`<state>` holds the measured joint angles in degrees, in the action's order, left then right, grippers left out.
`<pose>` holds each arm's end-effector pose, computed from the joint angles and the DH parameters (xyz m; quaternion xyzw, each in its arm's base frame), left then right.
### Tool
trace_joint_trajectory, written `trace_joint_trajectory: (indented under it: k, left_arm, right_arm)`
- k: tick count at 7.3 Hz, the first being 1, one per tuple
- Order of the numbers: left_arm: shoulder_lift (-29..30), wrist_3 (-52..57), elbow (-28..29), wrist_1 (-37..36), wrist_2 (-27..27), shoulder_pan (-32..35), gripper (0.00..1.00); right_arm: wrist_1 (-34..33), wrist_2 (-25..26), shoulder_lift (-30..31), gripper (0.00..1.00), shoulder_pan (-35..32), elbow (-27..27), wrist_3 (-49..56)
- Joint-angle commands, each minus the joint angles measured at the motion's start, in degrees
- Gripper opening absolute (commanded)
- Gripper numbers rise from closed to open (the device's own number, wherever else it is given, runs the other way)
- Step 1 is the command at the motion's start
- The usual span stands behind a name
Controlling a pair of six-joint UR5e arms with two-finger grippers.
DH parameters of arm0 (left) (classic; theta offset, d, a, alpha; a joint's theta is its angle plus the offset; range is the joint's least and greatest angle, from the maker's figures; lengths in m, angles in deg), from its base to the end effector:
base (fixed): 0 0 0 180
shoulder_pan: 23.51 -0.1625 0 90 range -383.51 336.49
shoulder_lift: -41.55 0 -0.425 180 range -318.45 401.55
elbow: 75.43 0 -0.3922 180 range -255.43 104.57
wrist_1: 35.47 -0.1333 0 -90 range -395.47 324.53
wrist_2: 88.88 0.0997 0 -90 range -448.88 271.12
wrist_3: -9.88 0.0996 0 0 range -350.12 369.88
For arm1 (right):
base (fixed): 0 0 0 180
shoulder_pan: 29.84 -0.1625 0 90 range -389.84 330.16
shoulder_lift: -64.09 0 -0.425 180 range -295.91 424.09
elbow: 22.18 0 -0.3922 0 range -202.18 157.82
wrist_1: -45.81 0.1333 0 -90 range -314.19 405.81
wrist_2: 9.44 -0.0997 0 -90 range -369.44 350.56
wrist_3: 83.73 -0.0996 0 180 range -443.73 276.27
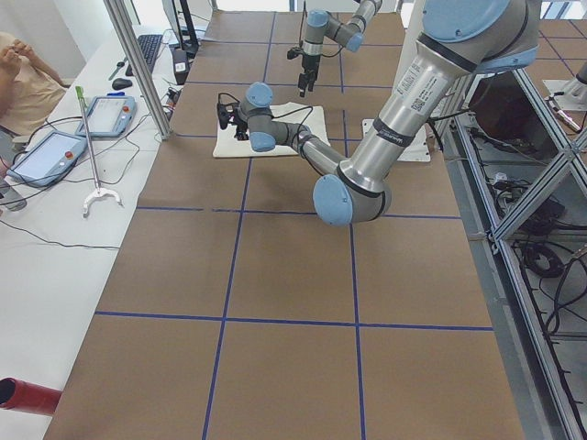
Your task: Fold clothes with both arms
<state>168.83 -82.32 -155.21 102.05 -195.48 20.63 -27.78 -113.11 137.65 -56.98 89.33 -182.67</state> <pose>0.4474 -0.5803 0.2515 0.1073 0.6009 -0.2293 0.7582 -0.4539 -0.3560 0.3043 -0.0328 -0.4646 0.2218 0.8567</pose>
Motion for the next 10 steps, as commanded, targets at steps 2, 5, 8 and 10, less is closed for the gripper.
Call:
trace_joint_trajectory:
  k: [2, 5, 8, 10]
  left_arm:
    - [-0.45, 0.00, -0.02, -0.15, 0.08, -0.90, 0.54]
    - [-0.45, 0.00, 0.07, -0.15, 0.16, -1.08, 0.54]
    - [-0.45, 0.00, 0.42, -0.15, 0.25, -1.25, 0.54]
    - [-0.45, 0.00, 0.42, -0.15, 0.25, -1.25, 0.54]
  right_arm:
    - [-6.18, 8.99, 0.18, 0.79, 5.51, -0.85, -0.11]
    - [-6.65, 9.19, 0.35, 0.70, 6.39, -1.38, -0.28]
    - [-6.65, 9.10, 0.00, 0.67, 6.75, -2.52, -0.28]
    - [-6.74, 8.93, -0.09, 0.67, 7.01, -2.88, -0.28]
